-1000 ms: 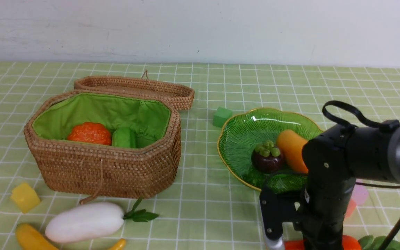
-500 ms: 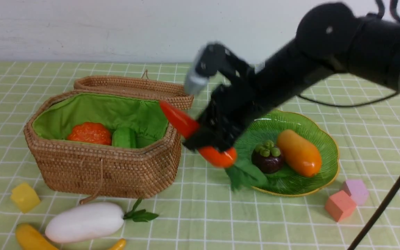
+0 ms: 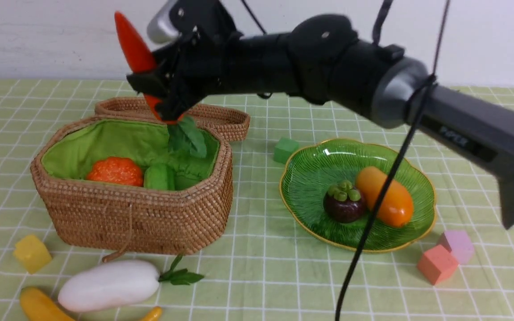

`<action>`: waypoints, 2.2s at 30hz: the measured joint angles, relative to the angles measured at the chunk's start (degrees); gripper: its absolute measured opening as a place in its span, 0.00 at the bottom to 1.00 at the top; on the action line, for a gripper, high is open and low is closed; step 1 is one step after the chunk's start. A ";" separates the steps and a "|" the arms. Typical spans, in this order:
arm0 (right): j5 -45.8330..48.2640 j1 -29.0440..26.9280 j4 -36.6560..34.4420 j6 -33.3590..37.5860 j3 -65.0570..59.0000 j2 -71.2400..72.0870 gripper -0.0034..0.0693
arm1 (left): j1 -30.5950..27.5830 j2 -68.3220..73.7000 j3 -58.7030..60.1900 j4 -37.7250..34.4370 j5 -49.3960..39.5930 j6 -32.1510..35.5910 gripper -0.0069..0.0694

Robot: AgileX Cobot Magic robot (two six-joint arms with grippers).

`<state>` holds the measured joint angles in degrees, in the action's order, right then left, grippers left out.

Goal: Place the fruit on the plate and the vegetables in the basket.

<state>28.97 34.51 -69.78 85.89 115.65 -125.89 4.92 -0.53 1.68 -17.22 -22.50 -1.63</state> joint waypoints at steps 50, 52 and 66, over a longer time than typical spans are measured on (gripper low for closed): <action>32.58 -30.85 52.89 -72.54 -50.07 62.95 0.02 | 0.00 0.00 0.00 0.00 0.00 0.00 0.40; 28.81 -30.85 50.74 -72.42 -55.81 66.74 0.02 | 0.00 0.00 0.00 0.00 0.00 0.00 0.40; 32.47 -29.80 48.44 -72.37 -61.37 72.14 0.03 | 0.00 0.00 0.00 0.00 0.00 0.00 0.40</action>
<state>61.44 4.71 -21.34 13.52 54.28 -53.75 4.92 -0.53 1.68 -17.22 -22.50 -1.63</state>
